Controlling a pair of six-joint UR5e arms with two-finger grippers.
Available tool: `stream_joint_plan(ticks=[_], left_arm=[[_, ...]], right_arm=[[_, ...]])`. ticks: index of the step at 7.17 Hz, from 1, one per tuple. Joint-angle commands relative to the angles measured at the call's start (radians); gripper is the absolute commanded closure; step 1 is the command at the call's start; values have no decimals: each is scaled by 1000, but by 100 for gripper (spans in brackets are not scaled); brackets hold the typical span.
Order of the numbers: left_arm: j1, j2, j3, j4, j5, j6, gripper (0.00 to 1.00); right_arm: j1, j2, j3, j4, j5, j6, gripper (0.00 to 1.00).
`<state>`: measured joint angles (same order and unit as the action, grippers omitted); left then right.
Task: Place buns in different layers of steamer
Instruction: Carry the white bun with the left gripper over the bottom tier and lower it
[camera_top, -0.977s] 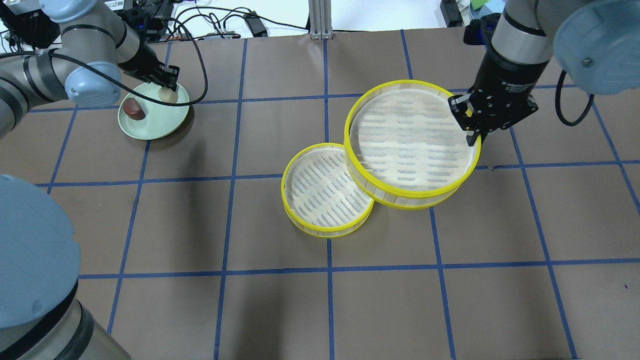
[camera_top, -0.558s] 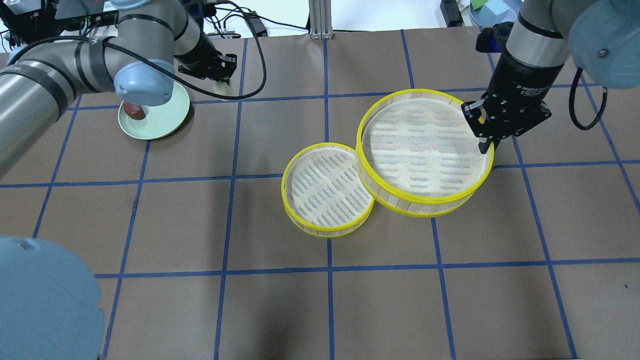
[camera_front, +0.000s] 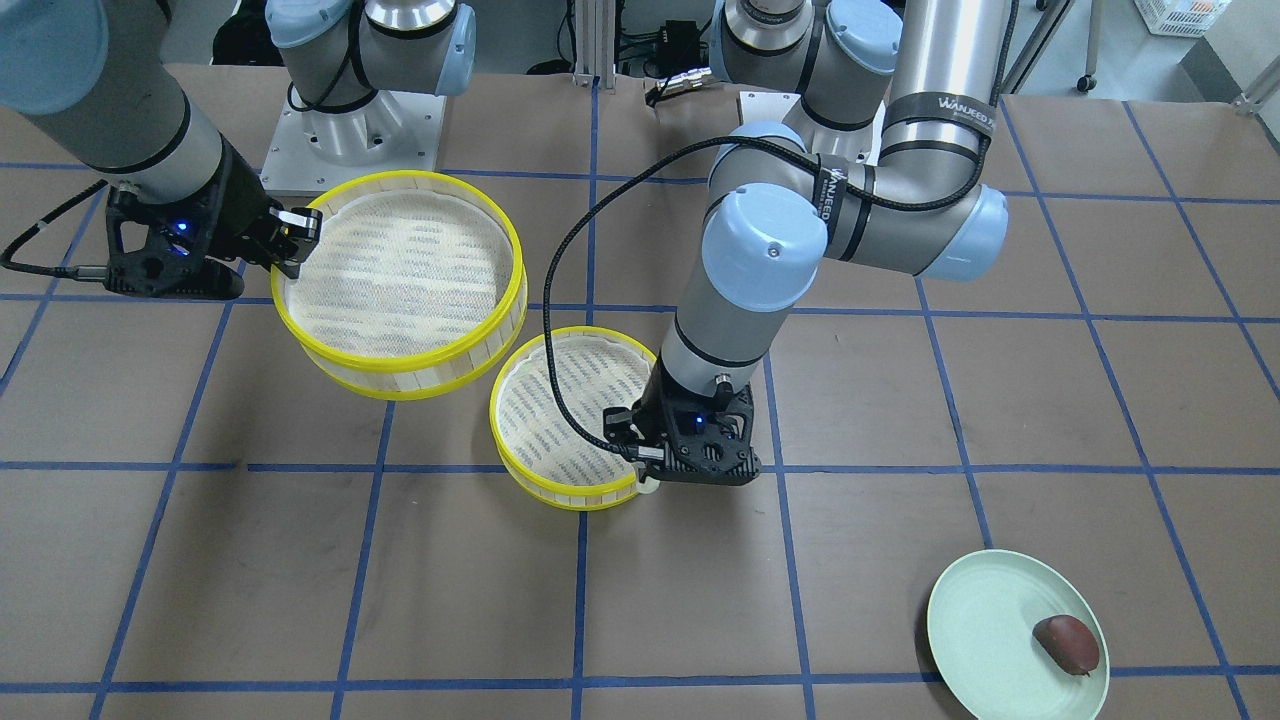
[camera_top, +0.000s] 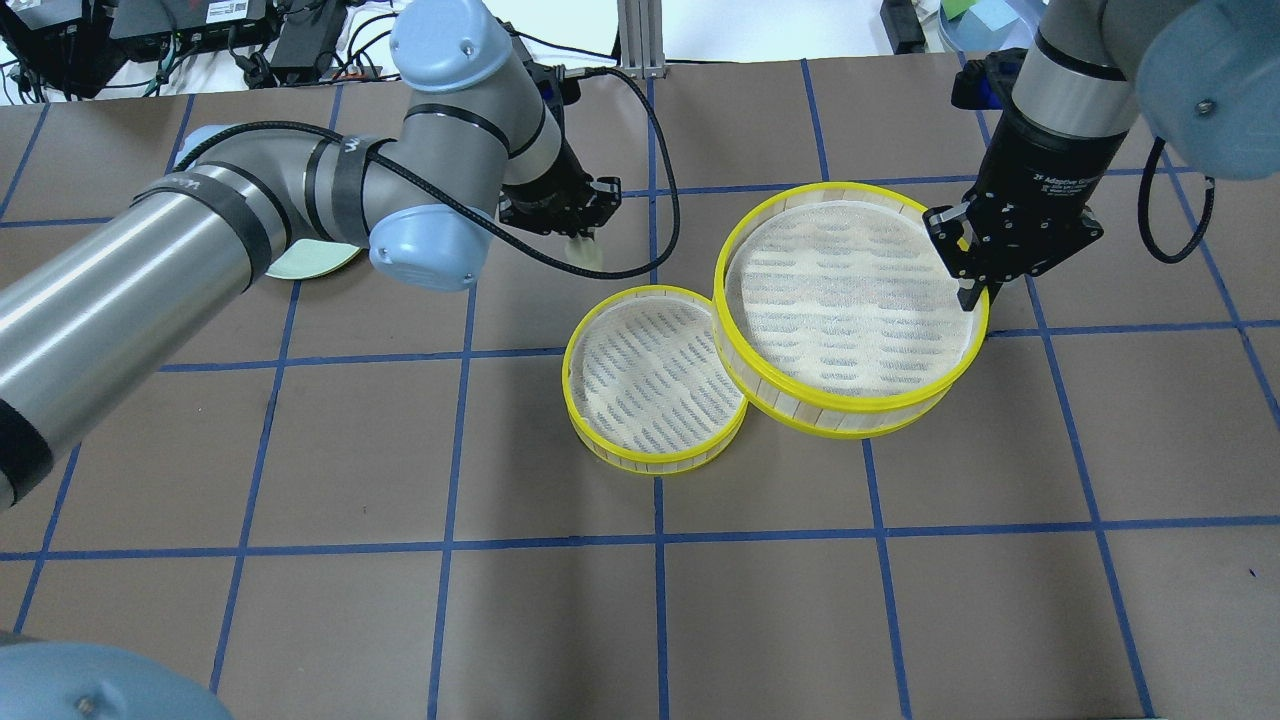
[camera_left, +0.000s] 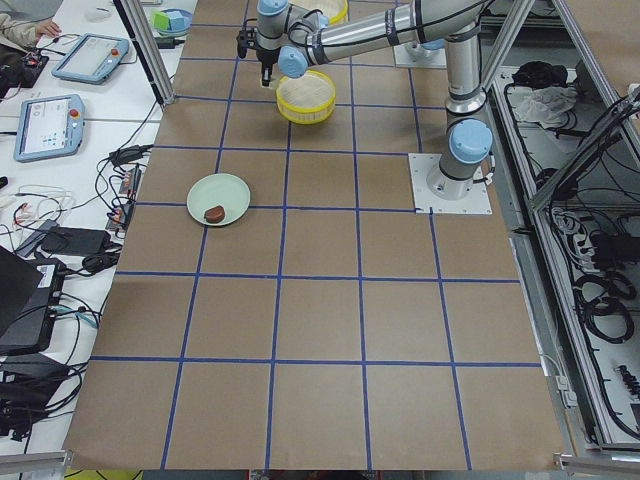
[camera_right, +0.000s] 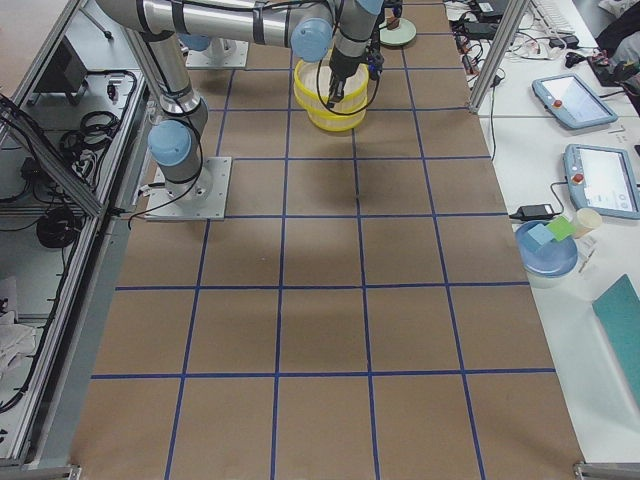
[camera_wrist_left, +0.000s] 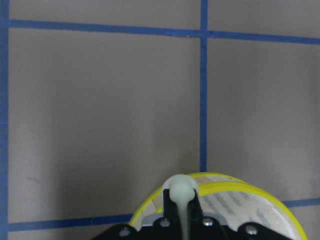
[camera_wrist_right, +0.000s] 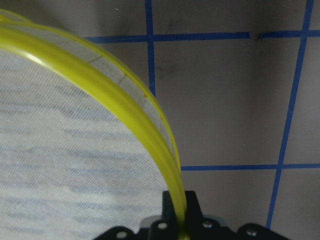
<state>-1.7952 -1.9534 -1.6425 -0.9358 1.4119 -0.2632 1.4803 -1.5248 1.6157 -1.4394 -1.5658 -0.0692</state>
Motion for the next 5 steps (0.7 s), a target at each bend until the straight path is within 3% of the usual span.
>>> stream_joint_plan(ticks=[1, 2, 3, 4, 5], left_arm=[[-24, 8, -63, -4, -66, -41, 100], [-39, 10, -77, -8, -98, -42, 100], [-53, 10, -83, -15, -91, -42, 68], [-56, 17, -83, -84, -64, -42, 1], [-56, 17, -83, -102, -65, -42, 0]], right_arm=[[0, 0, 1, 1, 0, 0, 100], [0, -1, 3, 1, 1, 0, 100], [0, -1, 3, 1, 1, 0, 100], [0, -1, 3, 1, 3, 0, 100], [0, 0, 3, 1, 3, -1, 100]])
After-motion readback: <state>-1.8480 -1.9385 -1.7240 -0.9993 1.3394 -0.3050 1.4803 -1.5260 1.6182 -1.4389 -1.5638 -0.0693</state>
